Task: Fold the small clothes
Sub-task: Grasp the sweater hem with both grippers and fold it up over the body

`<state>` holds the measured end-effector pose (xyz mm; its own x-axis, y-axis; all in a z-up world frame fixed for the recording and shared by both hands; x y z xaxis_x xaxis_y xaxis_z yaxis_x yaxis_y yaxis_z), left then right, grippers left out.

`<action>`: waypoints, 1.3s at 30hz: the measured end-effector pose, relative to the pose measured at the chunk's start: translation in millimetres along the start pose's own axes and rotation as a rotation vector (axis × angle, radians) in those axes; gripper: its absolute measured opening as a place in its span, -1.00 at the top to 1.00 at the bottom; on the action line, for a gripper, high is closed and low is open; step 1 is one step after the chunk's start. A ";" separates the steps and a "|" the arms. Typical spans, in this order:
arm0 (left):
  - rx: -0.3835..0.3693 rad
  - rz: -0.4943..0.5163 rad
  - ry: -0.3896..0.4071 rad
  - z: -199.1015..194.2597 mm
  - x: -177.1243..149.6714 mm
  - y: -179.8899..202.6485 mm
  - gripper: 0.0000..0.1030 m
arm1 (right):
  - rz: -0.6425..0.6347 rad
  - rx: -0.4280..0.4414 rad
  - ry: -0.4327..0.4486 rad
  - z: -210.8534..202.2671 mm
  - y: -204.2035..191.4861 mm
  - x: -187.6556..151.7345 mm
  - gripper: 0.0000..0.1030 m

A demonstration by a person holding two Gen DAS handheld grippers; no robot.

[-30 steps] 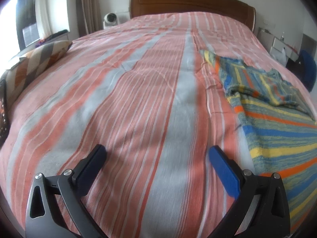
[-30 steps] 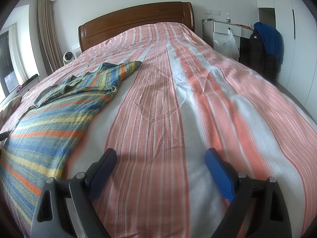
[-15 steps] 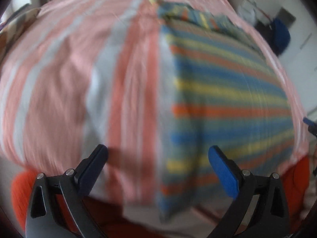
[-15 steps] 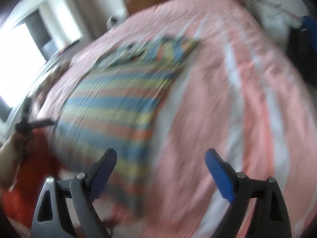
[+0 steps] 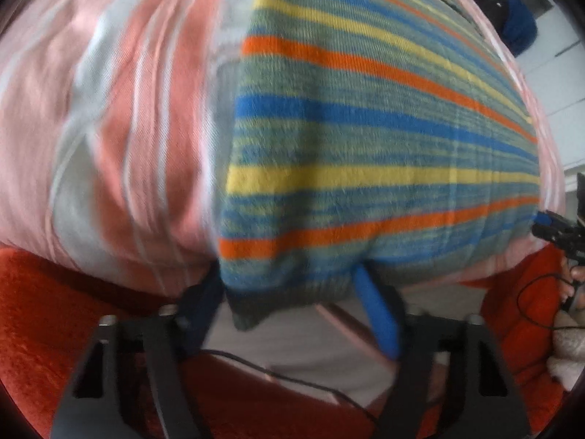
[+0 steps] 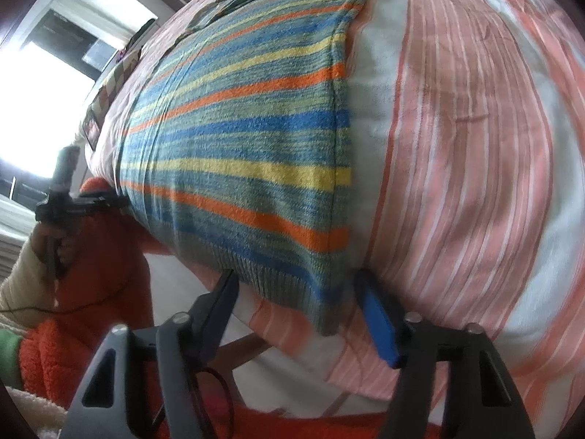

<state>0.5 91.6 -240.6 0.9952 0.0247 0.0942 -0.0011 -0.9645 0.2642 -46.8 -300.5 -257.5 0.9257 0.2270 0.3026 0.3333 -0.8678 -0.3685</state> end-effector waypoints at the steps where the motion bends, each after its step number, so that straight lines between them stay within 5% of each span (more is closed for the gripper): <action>1: -0.005 0.004 -0.014 1.6 0.9 -1.1 -0.01 | 0.005 0.001 0.000 -0.3 0.9 -0.9 -0.11; 6: -0.007 0.015 -0.030 6.5 5.2 -3.6 0.58 | 0.029 0.008 -0.009 -4.7 4.4 -2.5 0.14; 8: -0.033 0.011 -0.025 5.7 8.7 -5.2 0.85 | 0.013 0.006 -0.025 -1.7 0.1 0.4 0.78; 9: -0.038 0.009 -0.018 5.0 6.3 -4.6 0.87 | 0.009 -0.003 -0.033 -2.7 0.9 -0.5 0.89; 16: -0.161 -0.010 0.088 -30.8 5.3 -22.1 0.91 | 0.037 0.054 0.028 -28.9 -3.5 2.3 0.89; 24: -0.295 0.011 0.249 -86.0 31.7 -26.2 0.91 | 0.119 0.194 0.253 -71.5 15.2 32.2 0.89; 32: -0.291 -0.024 0.407 -86.1 135.4 -4.4 0.91 | 0.122 0.113 0.411 -83.0 50.7 120.3 0.89; 39: -0.258 -0.068 0.435 -73.9 247.8 11.3 0.91 | 0.162 0.092 0.487 -76.0 93.1 228.6 0.89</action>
<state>239.8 106.3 -143.4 0.8613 0.2453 0.4450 -0.0162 -0.8621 0.5065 182.3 -362.9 -155.8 0.7832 -0.1578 0.6015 0.2275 -0.8276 -0.5132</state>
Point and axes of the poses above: each gripper's, at about its wrist camera, not at the fingertips, and z roughly the way its jaws point, y to its right, x to its top, the point moved 1 cm from there along z, roughly the way its jaws point, and after that the axes turned 8 degrees about -z, right-handed, at the moved point
